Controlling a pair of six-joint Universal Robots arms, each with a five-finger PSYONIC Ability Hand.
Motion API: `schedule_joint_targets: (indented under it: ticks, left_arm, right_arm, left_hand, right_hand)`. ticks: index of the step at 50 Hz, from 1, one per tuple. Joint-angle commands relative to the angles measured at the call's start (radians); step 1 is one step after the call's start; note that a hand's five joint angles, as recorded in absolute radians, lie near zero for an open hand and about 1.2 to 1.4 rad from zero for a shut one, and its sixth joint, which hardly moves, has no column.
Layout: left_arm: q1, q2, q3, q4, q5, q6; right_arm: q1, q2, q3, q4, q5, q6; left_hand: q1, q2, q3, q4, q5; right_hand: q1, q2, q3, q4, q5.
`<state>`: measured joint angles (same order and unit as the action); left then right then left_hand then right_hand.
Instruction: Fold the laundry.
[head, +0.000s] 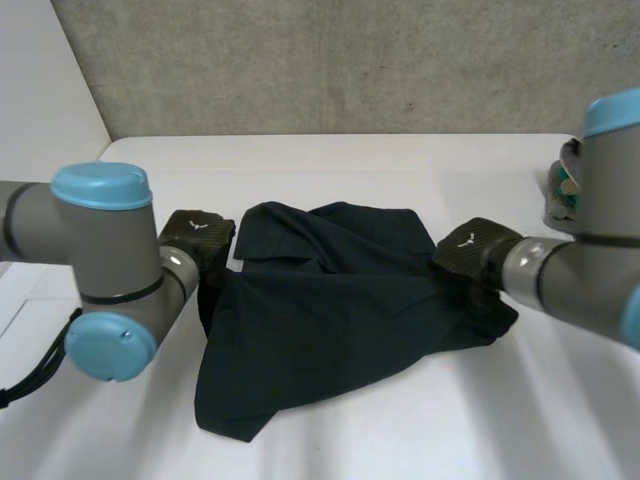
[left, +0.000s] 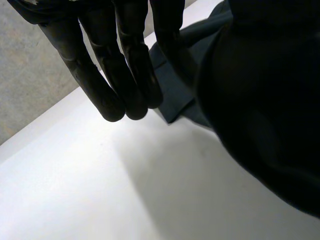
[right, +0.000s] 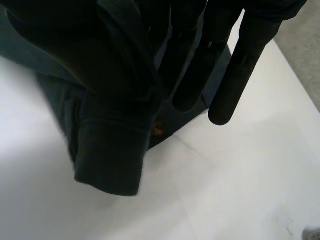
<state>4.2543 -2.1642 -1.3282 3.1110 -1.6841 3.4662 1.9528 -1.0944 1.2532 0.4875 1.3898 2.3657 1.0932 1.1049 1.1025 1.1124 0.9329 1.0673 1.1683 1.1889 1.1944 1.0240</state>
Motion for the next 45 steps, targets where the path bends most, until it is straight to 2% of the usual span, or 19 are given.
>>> schedule_joint_targets:
  ticks: [1,6,14,22,25,29,32,35,39,42,45]
  left_arm:
    - [-0.019,-0.034,0.095,-0.012,-0.031,0.004]
    - [-0.045,0.119,0.028,-0.022,-0.042,0.013]
    - [-0.071,0.354,-0.15,-0.026,-0.02,0.04]
    - [-0.132,0.362,-0.232,-0.095,-0.035,0.047]
    - [-0.14,0.366,-0.244,-0.097,-0.058,0.048]
    - [-0.122,0.409,-0.238,-0.008,-0.118,0.054]
    - [-0.071,0.443,-0.226,0.058,-0.16,0.094]
    - [-0.034,0.451,-0.227,0.06,-0.135,0.151]
    - [-0.059,0.457,-0.246,0.026,-0.075,0.183]
    - [-0.086,0.478,-0.272,-0.014,-0.046,0.159]
    - [-0.12,0.492,-0.299,-0.049,-0.011,0.111]
  right_arm:
    - [0.075,0.096,0.005,-0.181,0.124,0.095]
    - [0.081,0.099,0.012,-0.217,0.158,0.118]
    - [0.08,0.073,0.032,-0.222,0.15,0.121]
    - [0.084,0.034,0.069,-0.227,0.152,0.107]
    - [0.084,0.034,0.074,-0.227,0.153,0.095]
    - [0.08,0.037,0.074,-0.225,0.155,0.084]
    - [0.078,0.033,0.074,-0.222,0.156,0.087]
    - [0.08,0.031,0.078,-0.225,0.155,0.084]
    - [0.081,0.027,0.081,-0.227,0.156,0.083]
    - [0.081,0.027,0.081,-0.227,0.158,0.083]
    - [0.081,0.028,0.081,-0.227,0.158,0.081]
  left_hand:
    - [-0.594,-0.606,-0.604,-0.613,-0.608]
    - [-0.783,-0.794,-0.792,-0.802,-0.797]
    - [-0.736,-0.748,-0.745,-0.755,-0.75]
    - [-0.522,-0.534,-0.531,-0.541,-0.536]
    - [-0.513,-0.524,-0.522,-0.532,-0.527]
    - [-0.612,-0.624,-0.622,-0.632,-0.627]
    - [-0.633,-0.645,-0.642,-0.652,-0.647]
    - [-0.642,-0.654,-0.651,-0.661,-0.656]
    - [-0.607,-0.619,-0.616,-0.626,-0.621]
    - [-0.446,-0.458,-0.455,-0.465,-0.46]
    - [-0.381,-0.392,-0.39,-0.4,-0.395]
  right_hand:
    - [0.329,0.228,0.207,0.202,0.198]
    - [0.329,0.228,0.207,0.202,0.198]
    - [0.329,0.228,0.207,0.202,0.198]
    - [0.329,0.228,0.207,0.202,0.198]
    - [0.329,0.228,0.207,0.202,0.198]
    - [0.329,0.228,0.207,0.202,0.198]
    - [0.329,0.228,0.207,0.202,0.198]
    - [0.329,0.228,0.207,0.202,0.198]
    - [0.329,0.228,0.207,0.202,0.198]
    - [0.329,0.228,0.207,0.202,0.198]
    - [0.329,0.228,0.207,0.202,0.198]
